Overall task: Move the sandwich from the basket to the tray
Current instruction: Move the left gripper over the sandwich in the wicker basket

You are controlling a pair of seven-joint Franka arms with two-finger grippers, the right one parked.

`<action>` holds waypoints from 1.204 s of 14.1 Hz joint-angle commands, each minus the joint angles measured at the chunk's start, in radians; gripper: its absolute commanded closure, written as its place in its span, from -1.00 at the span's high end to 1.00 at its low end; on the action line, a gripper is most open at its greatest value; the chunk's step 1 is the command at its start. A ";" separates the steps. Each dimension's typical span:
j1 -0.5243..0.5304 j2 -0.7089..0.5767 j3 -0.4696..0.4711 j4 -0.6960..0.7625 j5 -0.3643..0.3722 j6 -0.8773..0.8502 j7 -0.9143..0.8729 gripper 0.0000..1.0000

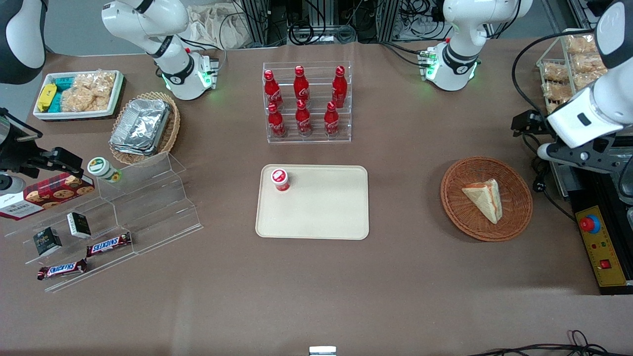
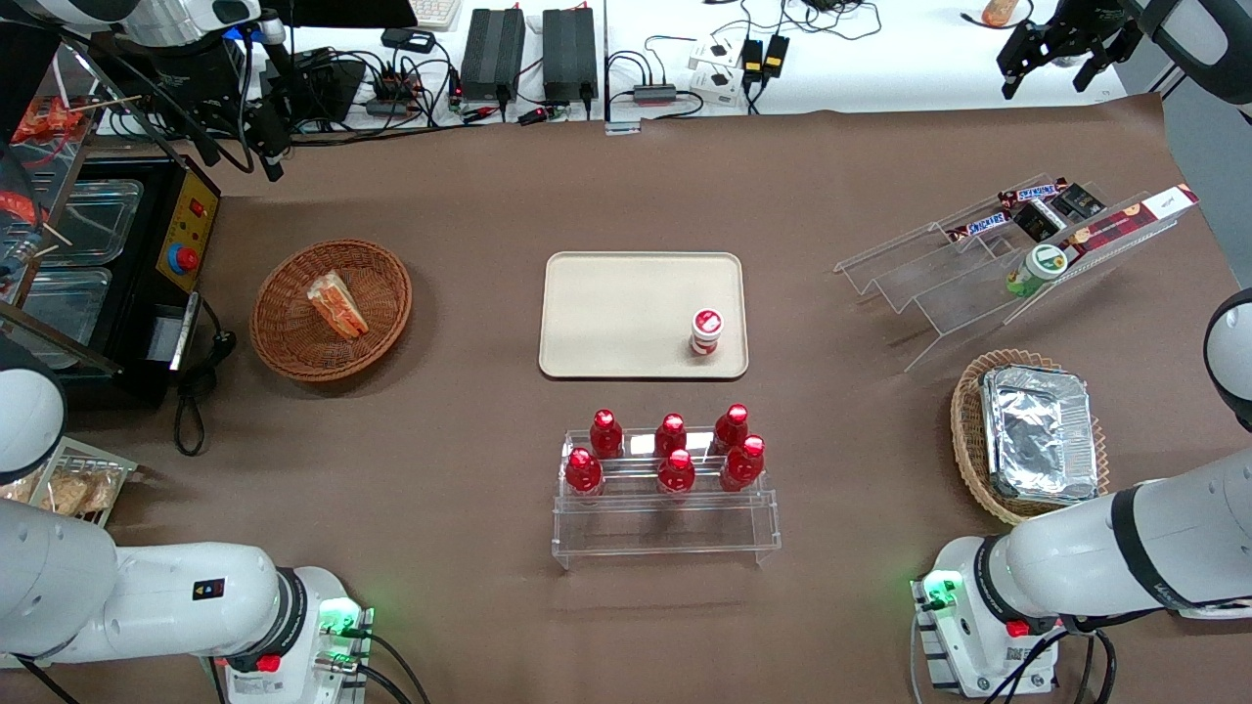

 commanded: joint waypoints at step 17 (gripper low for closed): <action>0.153 0.002 -0.052 -0.637 -0.017 0.862 -0.906 1.00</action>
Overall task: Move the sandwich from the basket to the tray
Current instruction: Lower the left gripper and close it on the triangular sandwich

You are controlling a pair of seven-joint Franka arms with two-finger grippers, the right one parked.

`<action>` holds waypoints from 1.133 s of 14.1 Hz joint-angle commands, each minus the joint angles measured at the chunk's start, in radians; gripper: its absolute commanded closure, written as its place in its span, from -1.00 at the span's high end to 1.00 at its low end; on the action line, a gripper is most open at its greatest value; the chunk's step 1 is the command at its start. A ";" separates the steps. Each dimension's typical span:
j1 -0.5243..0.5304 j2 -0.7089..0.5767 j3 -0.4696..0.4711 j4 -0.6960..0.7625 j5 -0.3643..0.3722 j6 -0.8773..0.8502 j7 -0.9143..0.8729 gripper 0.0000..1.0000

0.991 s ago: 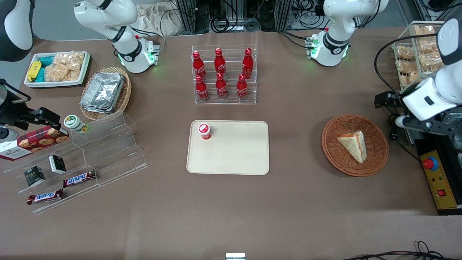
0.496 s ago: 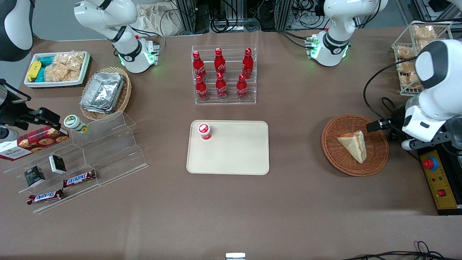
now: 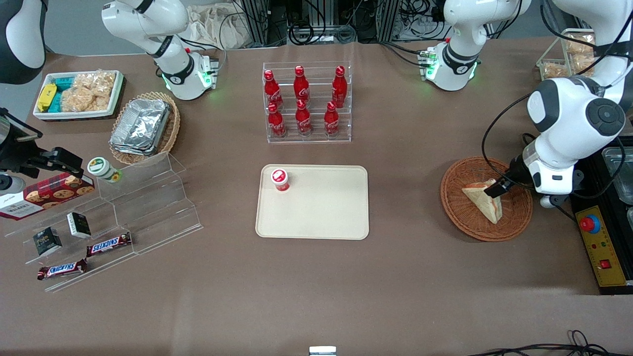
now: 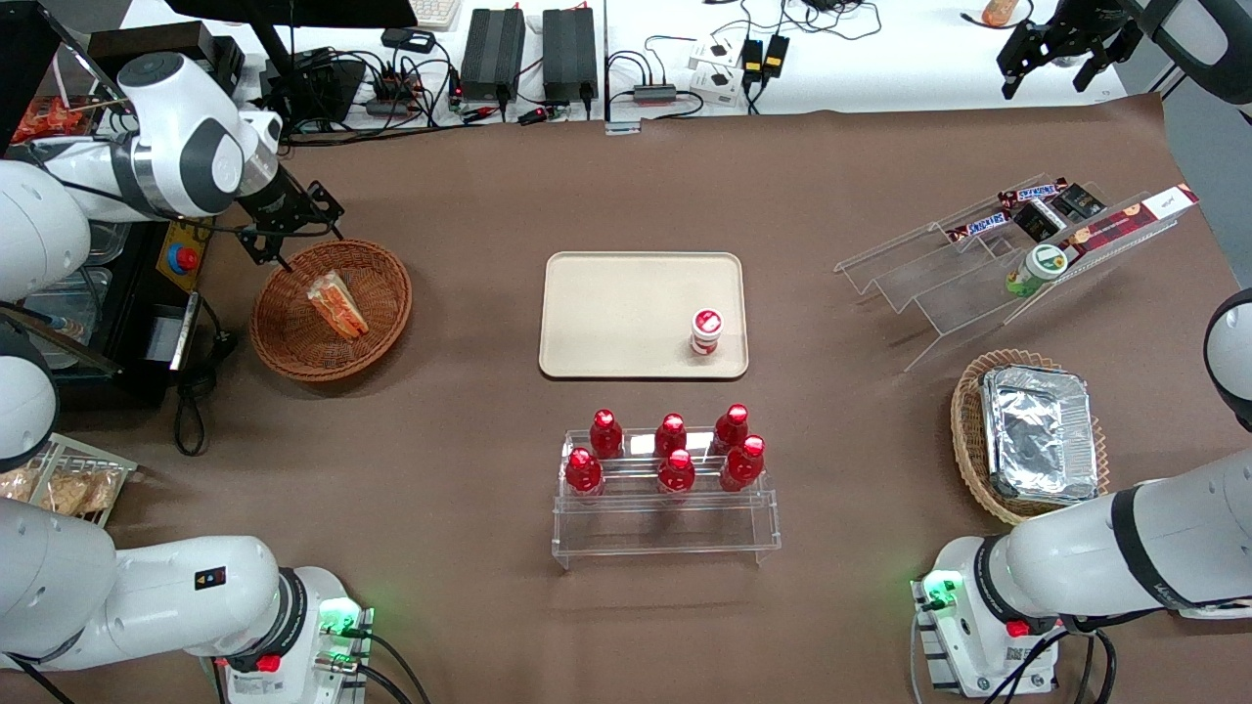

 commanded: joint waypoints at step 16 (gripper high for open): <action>0.046 0.205 -0.014 -0.069 0.028 0.296 -0.029 -1.00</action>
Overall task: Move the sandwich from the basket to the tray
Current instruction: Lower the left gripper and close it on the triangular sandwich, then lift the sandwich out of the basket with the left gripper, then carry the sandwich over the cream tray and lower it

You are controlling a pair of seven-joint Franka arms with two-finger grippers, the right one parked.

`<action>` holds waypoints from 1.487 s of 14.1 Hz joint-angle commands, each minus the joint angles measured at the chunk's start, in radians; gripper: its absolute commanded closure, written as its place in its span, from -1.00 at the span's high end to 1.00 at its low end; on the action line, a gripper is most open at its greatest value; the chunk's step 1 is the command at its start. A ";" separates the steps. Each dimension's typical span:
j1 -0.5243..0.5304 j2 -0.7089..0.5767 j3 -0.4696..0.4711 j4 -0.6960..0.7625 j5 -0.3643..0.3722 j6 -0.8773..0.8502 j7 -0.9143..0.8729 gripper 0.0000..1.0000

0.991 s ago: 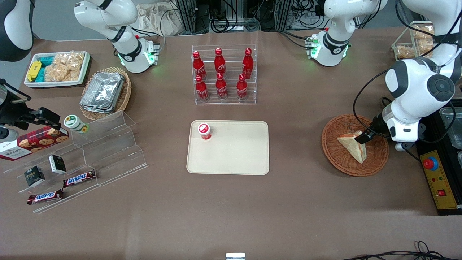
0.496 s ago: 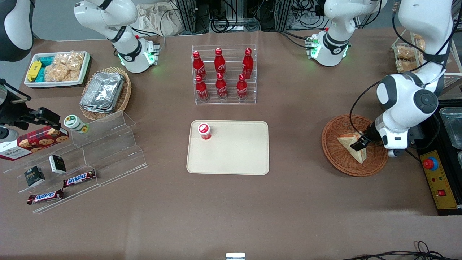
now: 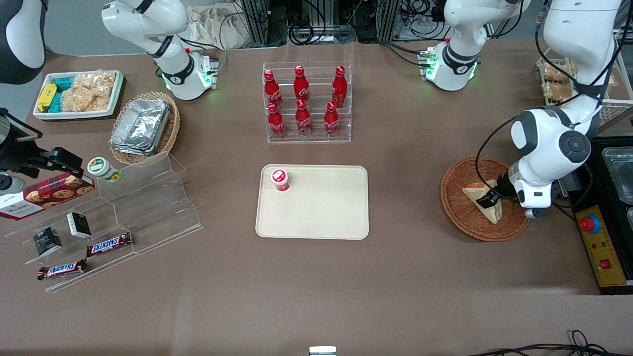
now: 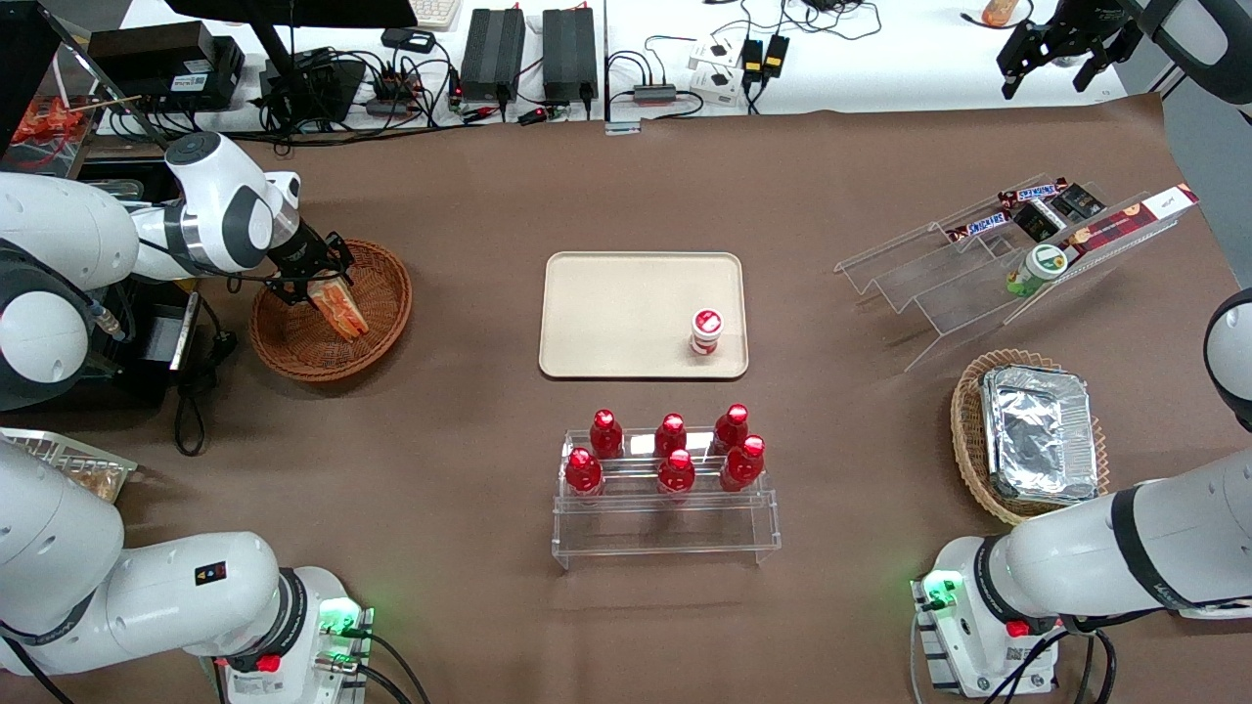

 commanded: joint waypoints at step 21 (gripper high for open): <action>-0.151 0.064 -0.353 0.698 0.103 -0.822 0.256 -1.00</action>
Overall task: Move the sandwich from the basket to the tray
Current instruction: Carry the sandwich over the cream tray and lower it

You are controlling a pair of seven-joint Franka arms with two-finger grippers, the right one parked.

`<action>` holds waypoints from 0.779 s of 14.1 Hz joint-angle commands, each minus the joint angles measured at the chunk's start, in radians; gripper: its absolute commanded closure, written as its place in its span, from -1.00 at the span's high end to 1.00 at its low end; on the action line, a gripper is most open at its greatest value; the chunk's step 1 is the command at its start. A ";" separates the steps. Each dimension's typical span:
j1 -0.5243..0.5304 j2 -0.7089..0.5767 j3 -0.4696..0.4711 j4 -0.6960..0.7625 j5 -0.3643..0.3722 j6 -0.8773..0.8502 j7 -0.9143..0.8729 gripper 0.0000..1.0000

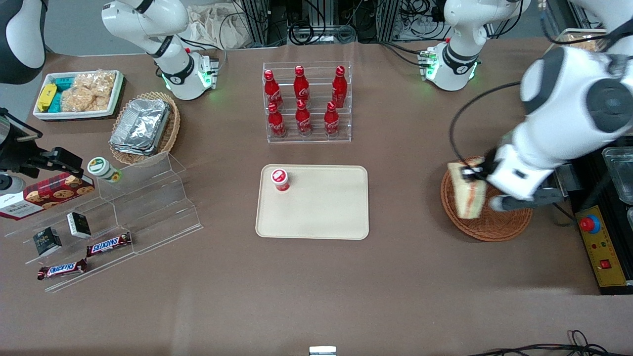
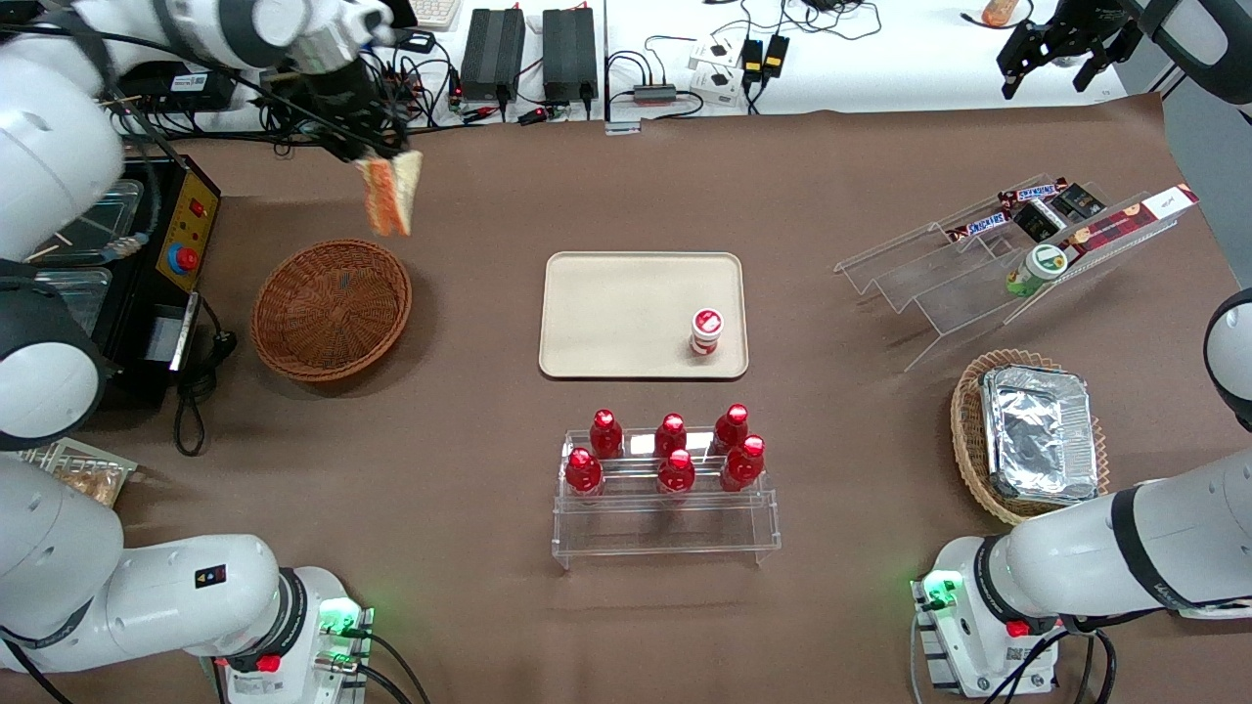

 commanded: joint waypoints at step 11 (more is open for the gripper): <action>-0.331 0.398 -0.003 0.019 0.137 0.322 -0.385 -1.00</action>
